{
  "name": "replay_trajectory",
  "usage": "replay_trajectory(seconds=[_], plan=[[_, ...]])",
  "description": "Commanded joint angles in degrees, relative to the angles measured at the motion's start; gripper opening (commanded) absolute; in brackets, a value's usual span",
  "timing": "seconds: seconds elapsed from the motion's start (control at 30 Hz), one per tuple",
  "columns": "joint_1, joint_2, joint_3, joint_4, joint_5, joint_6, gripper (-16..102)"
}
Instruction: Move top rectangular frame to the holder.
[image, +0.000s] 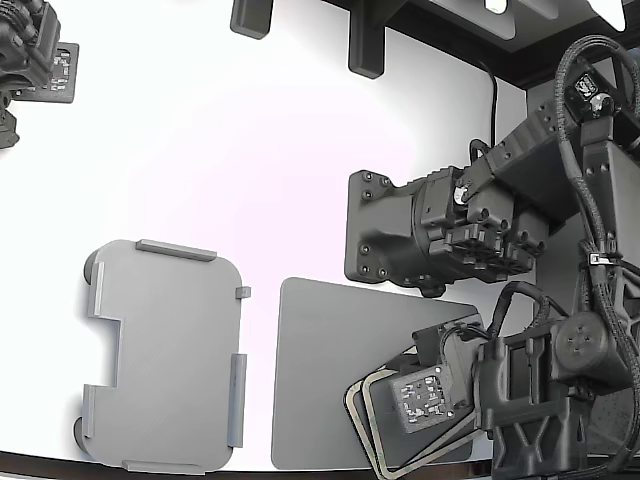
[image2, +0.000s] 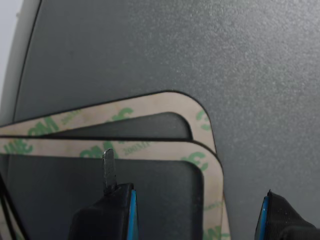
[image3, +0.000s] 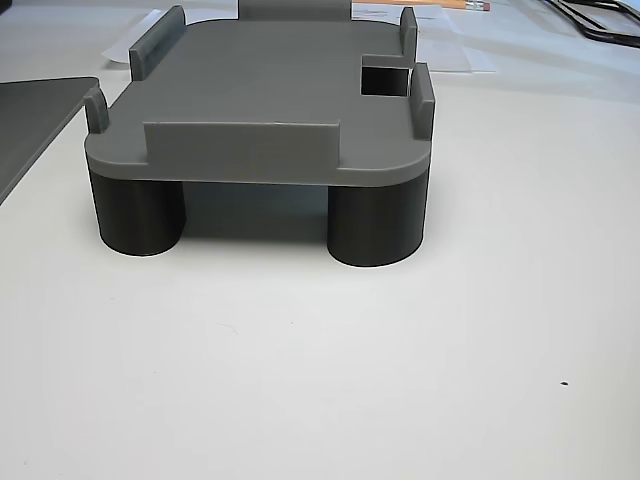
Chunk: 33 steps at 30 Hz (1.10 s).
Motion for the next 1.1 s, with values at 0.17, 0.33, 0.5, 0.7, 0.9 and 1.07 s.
replay_trajectory(seconds=[0.17, 0.33, 0.5, 0.7, 0.9, 1.07], plan=[[4.0, 0.6, 2.1, -1.7, 0.3, 6.5, 100], [4.6, 1.1, 5.2, -4.2, -1.8, 8.4, 100], [5.6, 1.4, 6.9, -4.8, -2.0, 9.6, 100], [6.8, 1.2, 7.3, -4.0, -1.8, 10.5, 99], [6.8, -1.1, 5.3, -1.9, -2.2, 10.8, 96], [6.8, -2.1, 5.1, -2.5, -2.2, 10.6, 90]])
